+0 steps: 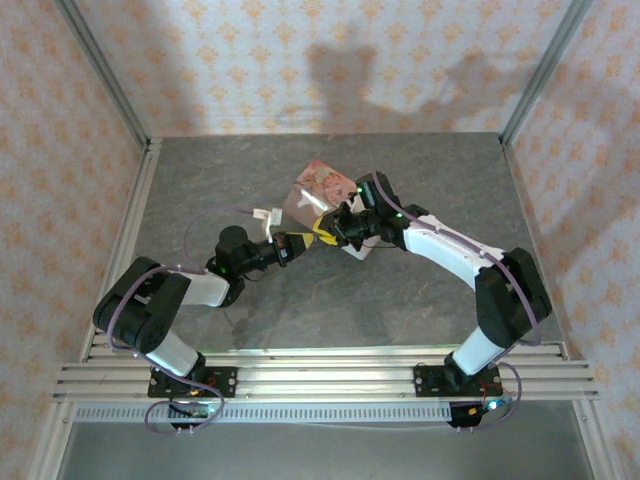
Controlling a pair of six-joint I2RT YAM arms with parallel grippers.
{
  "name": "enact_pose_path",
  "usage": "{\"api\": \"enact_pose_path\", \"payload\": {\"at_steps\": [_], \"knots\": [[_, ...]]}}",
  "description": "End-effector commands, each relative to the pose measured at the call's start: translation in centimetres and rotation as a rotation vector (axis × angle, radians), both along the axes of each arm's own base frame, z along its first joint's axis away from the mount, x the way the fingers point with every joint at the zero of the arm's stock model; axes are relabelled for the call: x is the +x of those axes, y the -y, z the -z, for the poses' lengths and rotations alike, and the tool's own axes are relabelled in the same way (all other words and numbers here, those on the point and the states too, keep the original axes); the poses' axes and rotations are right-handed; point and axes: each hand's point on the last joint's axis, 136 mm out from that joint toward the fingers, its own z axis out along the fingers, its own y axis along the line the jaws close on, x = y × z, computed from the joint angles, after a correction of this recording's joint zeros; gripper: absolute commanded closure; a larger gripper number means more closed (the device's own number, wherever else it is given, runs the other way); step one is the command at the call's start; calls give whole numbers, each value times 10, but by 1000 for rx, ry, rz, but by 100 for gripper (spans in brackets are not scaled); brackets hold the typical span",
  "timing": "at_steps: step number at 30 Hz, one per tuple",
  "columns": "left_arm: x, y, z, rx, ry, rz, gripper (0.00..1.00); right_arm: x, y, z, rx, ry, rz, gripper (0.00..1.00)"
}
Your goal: Unlock the padlock with the key
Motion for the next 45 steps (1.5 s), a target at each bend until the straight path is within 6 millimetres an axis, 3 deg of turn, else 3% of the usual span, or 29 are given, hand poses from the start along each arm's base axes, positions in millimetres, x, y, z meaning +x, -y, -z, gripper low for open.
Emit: {"api": "enact_pose_path", "payload": {"at_steps": [1,10,18,27,32,37,40,42,45], "knots": [[3,1,-17,-14,68,3,100,-2,1,-2,33,-16,-1,100],[7,10,-44,-95,138,-20,100,-8,-10,11,53,-51,-7,100],[9,35,-57,-133,156,3,100,-17,-22,14,35,-55,-66,100],[-1,29,-86,-171,203,-5,100,-23,-13,31,-43,-64,-80,100],[-8,32,-85,-135,251,-18,100,-24,-19,32,-36,-71,-98,100],[-27,41,-59,161,379,-33,100,-28,-23,29,-24,-86,-139,100],[-29,34,-57,214,407,-58,100,-33,-23,29,-39,-97,-180,100],[-29,30,-63,199,405,-69,100,-35,-23,30,-52,-103,-198,100],[-21,24,-81,30,368,-72,100,-36,-28,31,-41,-105,-206,100]]}}
